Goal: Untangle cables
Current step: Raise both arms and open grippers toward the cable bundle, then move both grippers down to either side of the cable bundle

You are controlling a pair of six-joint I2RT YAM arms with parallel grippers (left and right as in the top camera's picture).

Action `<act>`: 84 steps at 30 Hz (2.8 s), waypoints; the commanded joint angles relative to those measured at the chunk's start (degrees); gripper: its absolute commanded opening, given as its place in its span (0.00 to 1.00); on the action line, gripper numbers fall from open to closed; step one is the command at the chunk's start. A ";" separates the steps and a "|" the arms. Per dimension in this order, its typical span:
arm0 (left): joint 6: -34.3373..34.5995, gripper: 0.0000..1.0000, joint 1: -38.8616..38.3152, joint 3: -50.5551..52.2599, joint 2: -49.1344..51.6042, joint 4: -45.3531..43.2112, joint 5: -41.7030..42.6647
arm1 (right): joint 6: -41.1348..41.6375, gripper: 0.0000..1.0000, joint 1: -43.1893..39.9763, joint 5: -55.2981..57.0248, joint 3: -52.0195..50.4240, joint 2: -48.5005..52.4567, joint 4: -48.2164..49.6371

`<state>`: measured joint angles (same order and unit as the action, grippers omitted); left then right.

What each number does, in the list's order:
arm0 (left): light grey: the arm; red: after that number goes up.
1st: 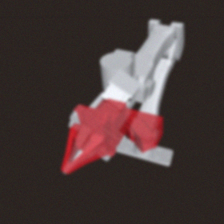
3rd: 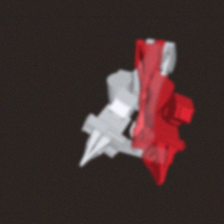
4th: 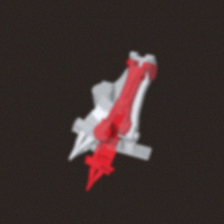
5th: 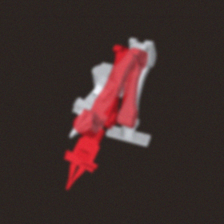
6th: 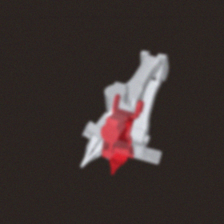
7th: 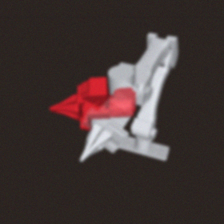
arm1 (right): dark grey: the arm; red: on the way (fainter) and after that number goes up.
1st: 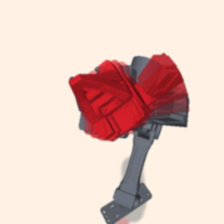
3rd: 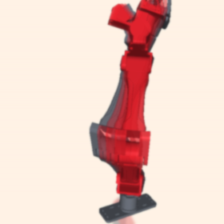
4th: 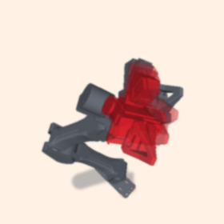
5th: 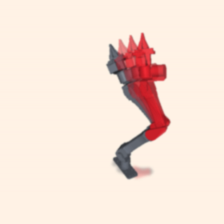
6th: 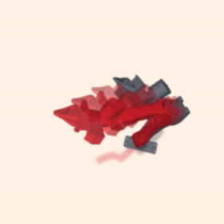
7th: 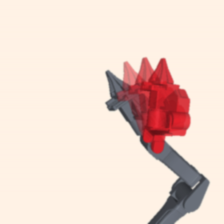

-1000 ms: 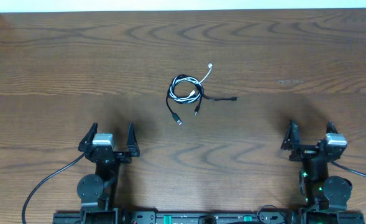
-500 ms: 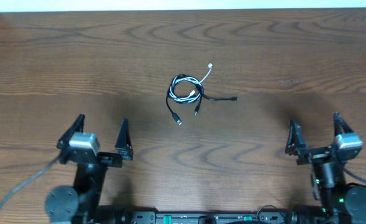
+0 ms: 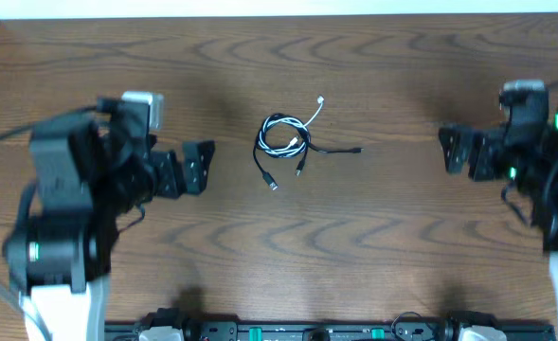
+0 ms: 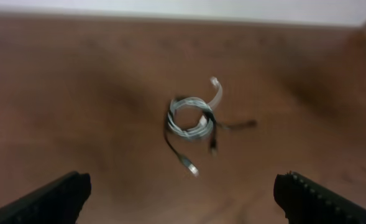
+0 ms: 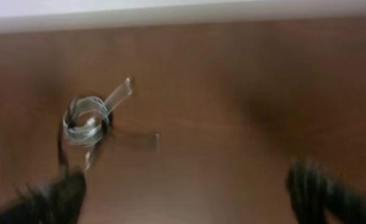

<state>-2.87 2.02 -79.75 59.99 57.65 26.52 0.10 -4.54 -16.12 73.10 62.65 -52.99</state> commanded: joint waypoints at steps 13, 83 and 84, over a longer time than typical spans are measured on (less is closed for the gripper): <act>7.08 0.99 -0.17 -4.50 20.35 6.47 4.55 | -1.33 0.99 0.24 -15.69 13.81 24.41 -12.00; 13.18 0.39 -11.13 -1.03 40.63 -3.19 0.85 | 20.68 0.58 30.08 -0.33 -23.28 25.88 46.51; 14.10 0.42 -11.10 -1.03 40.74 -4.26 0.85 | 21.16 0.61 30.58 1.55 -23.39 25.88 47.21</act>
<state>8.69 -8.86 -81.03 99.90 55.33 28.03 18.41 24.47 -22.76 50.72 88.47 -7.55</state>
